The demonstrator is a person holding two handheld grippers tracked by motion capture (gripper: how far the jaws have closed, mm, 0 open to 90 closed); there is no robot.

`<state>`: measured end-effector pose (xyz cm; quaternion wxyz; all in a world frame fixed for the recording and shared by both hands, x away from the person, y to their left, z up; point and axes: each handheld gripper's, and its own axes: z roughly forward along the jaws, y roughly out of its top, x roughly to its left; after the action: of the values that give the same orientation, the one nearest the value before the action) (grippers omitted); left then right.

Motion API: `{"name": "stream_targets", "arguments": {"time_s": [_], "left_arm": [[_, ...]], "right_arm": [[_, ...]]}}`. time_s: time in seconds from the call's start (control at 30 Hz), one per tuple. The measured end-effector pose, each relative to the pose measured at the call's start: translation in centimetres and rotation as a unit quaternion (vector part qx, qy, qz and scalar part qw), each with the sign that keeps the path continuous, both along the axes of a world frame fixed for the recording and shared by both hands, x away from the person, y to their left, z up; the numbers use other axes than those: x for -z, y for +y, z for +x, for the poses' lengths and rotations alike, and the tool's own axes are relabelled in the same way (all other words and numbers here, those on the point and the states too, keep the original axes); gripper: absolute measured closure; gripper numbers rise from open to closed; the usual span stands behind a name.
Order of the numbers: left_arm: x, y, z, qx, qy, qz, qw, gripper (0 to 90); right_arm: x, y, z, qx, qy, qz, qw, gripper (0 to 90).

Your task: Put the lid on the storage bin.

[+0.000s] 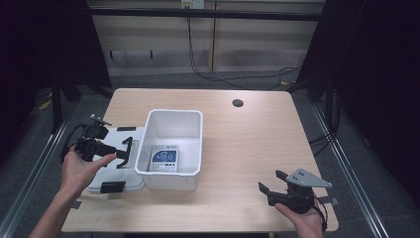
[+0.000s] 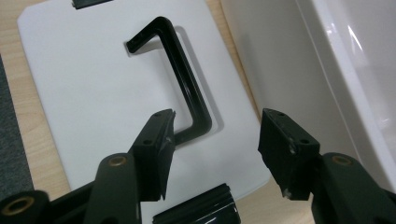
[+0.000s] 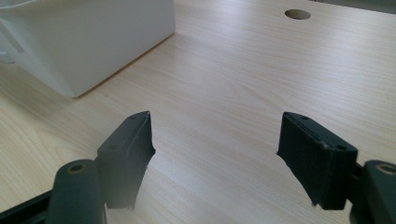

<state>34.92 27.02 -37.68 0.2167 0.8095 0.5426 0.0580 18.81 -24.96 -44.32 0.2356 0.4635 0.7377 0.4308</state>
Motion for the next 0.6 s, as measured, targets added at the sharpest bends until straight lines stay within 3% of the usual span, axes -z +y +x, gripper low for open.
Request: {"name": "stream_targets", "arguments": {"time_s": [0.6], "left_arm": [[1.3,-0.9,1.9,-0.014,0.026,0.019,0.9994,43.1]], "right_arm": [[0.1,-0.1,0.0,0.001,-0.002,-0.003,1.0000,25.7]]}}
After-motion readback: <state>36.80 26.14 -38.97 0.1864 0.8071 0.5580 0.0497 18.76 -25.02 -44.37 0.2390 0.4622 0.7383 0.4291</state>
